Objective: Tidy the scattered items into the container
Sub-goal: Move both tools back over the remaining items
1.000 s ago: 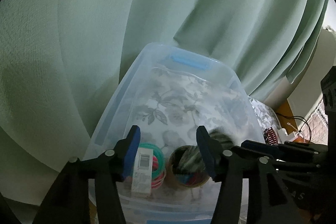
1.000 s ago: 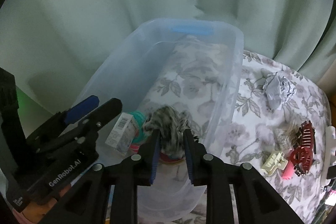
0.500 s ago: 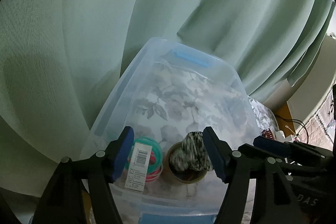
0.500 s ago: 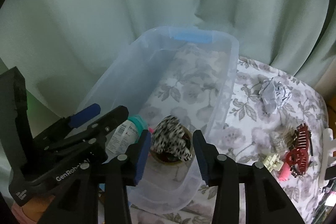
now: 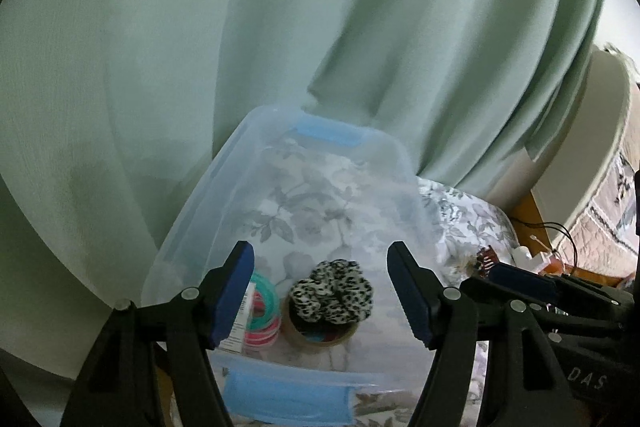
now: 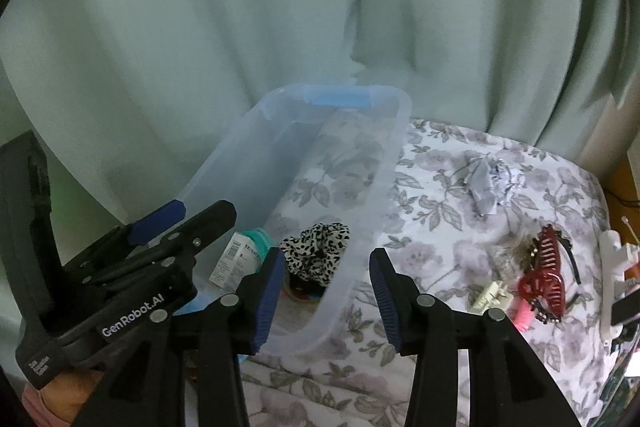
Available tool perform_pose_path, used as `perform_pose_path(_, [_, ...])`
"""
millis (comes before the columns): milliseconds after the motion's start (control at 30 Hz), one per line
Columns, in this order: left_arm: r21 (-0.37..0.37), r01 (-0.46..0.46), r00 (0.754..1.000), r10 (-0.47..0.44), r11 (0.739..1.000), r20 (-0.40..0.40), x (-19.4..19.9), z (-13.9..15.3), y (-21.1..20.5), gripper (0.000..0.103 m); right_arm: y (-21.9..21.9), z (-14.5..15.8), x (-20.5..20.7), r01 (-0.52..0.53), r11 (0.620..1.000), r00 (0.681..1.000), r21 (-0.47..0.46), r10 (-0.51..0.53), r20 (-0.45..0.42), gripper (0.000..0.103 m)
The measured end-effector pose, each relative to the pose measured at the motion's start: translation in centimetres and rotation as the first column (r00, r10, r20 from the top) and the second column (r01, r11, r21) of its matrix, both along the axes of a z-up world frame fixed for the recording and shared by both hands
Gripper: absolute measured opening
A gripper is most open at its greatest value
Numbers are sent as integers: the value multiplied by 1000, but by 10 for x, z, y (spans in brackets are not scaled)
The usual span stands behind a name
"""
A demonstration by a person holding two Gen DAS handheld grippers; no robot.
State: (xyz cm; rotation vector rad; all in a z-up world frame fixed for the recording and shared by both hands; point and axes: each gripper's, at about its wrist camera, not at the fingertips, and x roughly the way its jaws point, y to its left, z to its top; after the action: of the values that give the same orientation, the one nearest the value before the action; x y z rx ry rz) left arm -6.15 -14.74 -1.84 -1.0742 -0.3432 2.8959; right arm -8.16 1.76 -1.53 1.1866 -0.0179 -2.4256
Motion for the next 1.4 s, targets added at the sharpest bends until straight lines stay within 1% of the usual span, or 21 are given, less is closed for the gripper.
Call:
perform_pose_path(233, [-70, 46, 998, -48, 997, -33, 10, 18, 35, 70, 45, 10, 18, 67, 995, 997, -71, -70, -37, 49])
perform_pose_path(300, [-88, 70, 996, -74, 994, -44, 14, 23, 47, 70, 59, 12, 24, 91, 992, 994, -92, -95, -46, 49])
perform_pose_path(500, [-100, 149, 986, -155, 984, -63, 20, 27, 78, 70, 103, 8, 38, 185, 974, 981, -129, -192, -41, 49])
perform_pose_path(667, [-113, 202, 978, -208, 973, -36, 18, 22, 107, 70, 138, 2, 50, 258, 952, 963, -163, -267, -36, 49])
perform_pose_path(800, [-121, 248, 968, -250, 961, -2, 15, 17, 131, 70, 168, -2, 54, 316, 930, 944, -190, -327, -31, 49])
perform_pose_path(867, [-107, 259, 966, -260, 960, 4, 12, 16, 138, 70, 184, -7, 54, 348, 916, 933, -197, -358, -18, 49])
perform_pose_path(1067, [-95, 260, 966, -260, 961, 11, 5, 16, 151, 70, 231, -21, 51, 442, 870, 894, -218, -448, 23, 50])
perform_pose_path(1100, [-94, 263, 965, -263, 960, 19, 4, 14, 154, 70, 239, -23, 51, 457, 862, 886, -220, -462, 30, 52])
perform_pose_path(1200, [-86, 276, 961, -272, 957, 48, -3, 7, 164, 70, 262, -30, 50, 502, 834, 862, -229, -504, 51, 53])
perform_pose_path(1267, [-70, 256, 965, -252, 964, 67, -8, 2, 171, 70, 277, -35, 49, 530, 815, 845, -233, -530, 66, 53])
perform_pose_path(1333, [-52, 264, 962, -259, 963, 89, -13, -5, 178, 70, 284, -43, 46, 544, 807, 837, -231, -540, 88, 53])
perform_pose_path(1400, [-51, 268, 959, -261, 962, 108, -16, -12, 185, 70, 289, -50, 44, 550, 802, 834, -233, -541, 105, 53])
